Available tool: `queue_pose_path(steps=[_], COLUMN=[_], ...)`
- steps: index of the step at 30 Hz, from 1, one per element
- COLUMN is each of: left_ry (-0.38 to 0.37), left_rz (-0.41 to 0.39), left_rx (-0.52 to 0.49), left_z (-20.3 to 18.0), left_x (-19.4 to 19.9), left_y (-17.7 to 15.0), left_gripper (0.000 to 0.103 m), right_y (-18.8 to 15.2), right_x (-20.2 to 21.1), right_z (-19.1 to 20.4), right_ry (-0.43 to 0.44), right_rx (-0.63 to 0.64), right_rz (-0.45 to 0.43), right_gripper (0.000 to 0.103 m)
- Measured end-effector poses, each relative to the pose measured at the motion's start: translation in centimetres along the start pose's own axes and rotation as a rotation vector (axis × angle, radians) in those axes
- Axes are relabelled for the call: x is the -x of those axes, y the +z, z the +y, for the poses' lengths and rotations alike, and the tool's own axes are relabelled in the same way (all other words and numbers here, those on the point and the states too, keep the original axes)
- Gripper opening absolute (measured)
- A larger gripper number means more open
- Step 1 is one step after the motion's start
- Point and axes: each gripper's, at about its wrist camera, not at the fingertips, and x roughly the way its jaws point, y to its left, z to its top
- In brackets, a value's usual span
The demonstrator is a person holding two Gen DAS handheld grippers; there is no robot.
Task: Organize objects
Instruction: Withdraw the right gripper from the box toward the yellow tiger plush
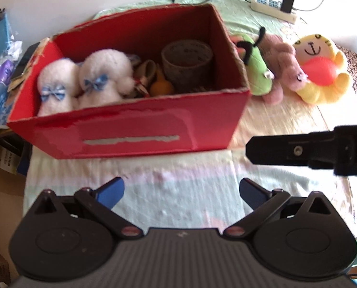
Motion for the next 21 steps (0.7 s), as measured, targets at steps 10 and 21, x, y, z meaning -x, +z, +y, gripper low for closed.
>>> queue_pose_path(steps=[10,21], left_ry=[-0.06,-0.12], left_rz=[0.061,0.104], left_rx=[-0.073,-0.185], left_z=[-3.7,-9.2], left_x=[-2.1,-3.8], left_y=[0.9,1.4], left_gripper=[0.101,0.101], right_y=[-1.0,-2.0], right_x=[1.7,4.7], right_z=[-3.9,-8.5], right_ry=[-0.063,-0.138], right_rx=[-0.088,-0.196], right_rz=[0.009,-0.015], right_gripper=[0.067,0.067])
